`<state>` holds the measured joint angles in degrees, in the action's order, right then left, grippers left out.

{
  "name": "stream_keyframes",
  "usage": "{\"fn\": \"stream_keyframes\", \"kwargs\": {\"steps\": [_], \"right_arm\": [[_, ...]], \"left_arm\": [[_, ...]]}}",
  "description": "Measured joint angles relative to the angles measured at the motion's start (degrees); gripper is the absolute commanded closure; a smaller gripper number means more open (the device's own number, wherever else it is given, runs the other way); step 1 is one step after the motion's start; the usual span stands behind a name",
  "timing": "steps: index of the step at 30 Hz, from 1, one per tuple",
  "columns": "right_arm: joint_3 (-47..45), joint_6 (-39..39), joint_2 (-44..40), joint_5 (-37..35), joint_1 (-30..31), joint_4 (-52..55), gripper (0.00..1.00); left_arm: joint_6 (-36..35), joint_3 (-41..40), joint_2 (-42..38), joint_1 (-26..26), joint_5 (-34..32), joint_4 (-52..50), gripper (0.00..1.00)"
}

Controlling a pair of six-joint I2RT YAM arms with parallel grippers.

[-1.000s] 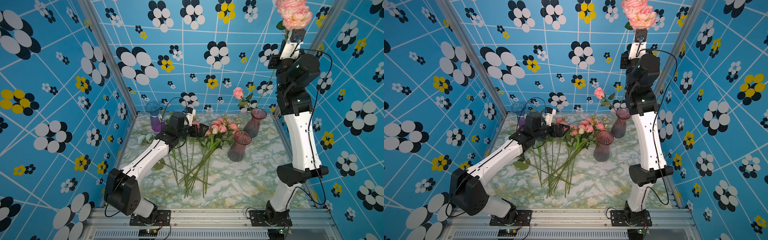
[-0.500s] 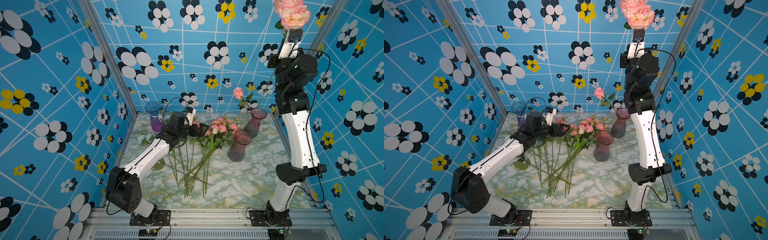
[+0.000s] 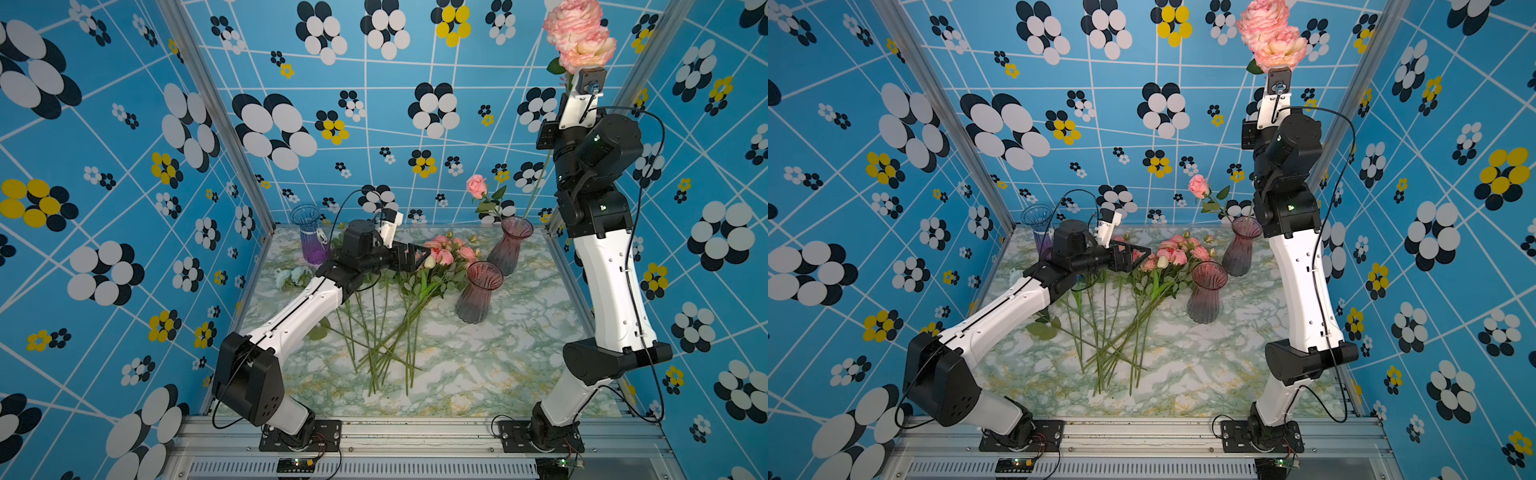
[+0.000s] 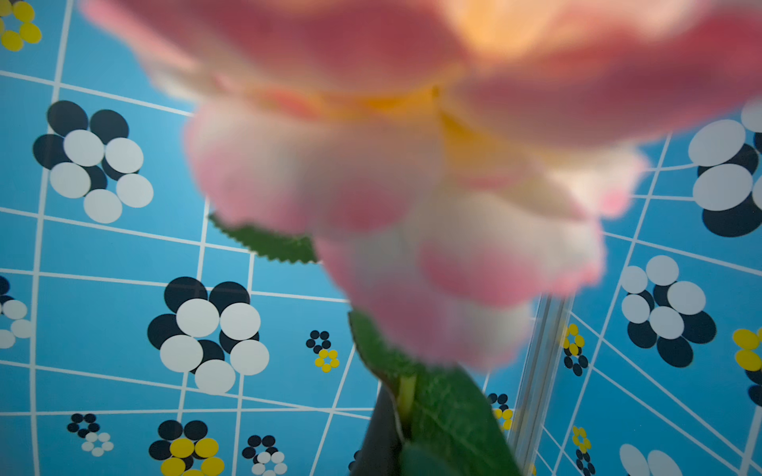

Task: Place the pink flowers into the vase
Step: Place the flower in the vase.

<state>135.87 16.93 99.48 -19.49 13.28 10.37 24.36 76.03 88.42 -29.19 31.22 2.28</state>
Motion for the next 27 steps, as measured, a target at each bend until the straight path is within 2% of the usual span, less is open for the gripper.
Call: {"fn": "stream_keyframes", "kwargs": {"steps": [5, 11, 19, 23, 27], "right_arm": [[-2.2, -1.1, -2.7, 4.0, 0.2, 1.0, 1.0], [-3.8, -2.0, -5.3, 7.5, 1.6, 4.5, 1.0], [-14.3, -3.0, -11.8, 9.9, 4.8, 5.8, 1.0], [-18.0, -3.5, -13.3, 10.9, 5.9, 5.8, 1.0], [-19.8, -4.1, -14.1, 11.3, 6.2, 5.8, 1.0]], "left_arm": [[0.2, 12.7, 6.3, -3.6, 3.2, 1.6, 0.0], [-0.3, 30.7, 16.5, -6.9, 5.9, 1.5, 0.06], [-1.4, 51.5, 30.5, -10.6, 6.8, -2.6, 0.13], [-2.5, 58.3, 35.5, -12.5, 6.1, -5.0, 0.18], [-3.3, 60.7, 37.5, -13.9, 5.1, -6.0, 0.28]]}}
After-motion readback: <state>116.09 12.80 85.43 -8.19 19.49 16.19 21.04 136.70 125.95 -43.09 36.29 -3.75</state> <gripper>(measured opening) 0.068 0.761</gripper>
